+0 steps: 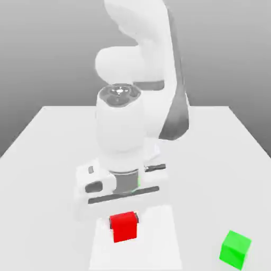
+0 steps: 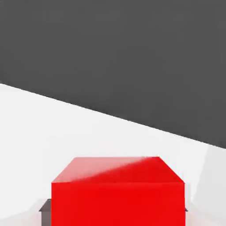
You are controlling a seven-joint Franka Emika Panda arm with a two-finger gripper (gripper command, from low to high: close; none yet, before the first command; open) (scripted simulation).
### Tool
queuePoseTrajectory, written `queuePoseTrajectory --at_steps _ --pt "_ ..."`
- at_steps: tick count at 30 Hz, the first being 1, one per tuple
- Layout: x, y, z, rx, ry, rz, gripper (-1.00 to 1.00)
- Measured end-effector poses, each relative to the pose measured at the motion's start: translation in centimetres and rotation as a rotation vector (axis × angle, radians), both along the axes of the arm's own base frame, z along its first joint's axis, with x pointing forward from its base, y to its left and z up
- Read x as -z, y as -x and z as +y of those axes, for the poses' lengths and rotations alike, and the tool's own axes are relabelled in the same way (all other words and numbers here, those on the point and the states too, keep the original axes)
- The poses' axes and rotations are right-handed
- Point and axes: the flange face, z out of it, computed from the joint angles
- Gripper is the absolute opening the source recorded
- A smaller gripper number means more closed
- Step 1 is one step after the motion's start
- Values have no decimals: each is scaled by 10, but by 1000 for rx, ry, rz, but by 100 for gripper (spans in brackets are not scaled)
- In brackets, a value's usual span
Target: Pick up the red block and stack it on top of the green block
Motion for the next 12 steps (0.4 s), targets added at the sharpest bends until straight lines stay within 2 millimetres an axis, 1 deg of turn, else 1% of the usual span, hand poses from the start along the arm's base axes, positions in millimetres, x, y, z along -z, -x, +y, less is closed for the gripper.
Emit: queuePoseTrajectory --at_steps 3,4,5,6,7,8,9,12 --pt "-11 0 74 -186 0 0 -100" --pt "-12 2 98 -247 0 0 -100" --pt "-9 4 123 -308 0 -1 -100" --pt "0 6 148 -370 1 -1 -100" --pt "13 8 163 -407 1 -1 -100" --pt "28 10 171 -426 2 -2 -100" --pt "36 11 174 -435 1 -2 100" --pt "36 11 174 -435 1 -2 100"
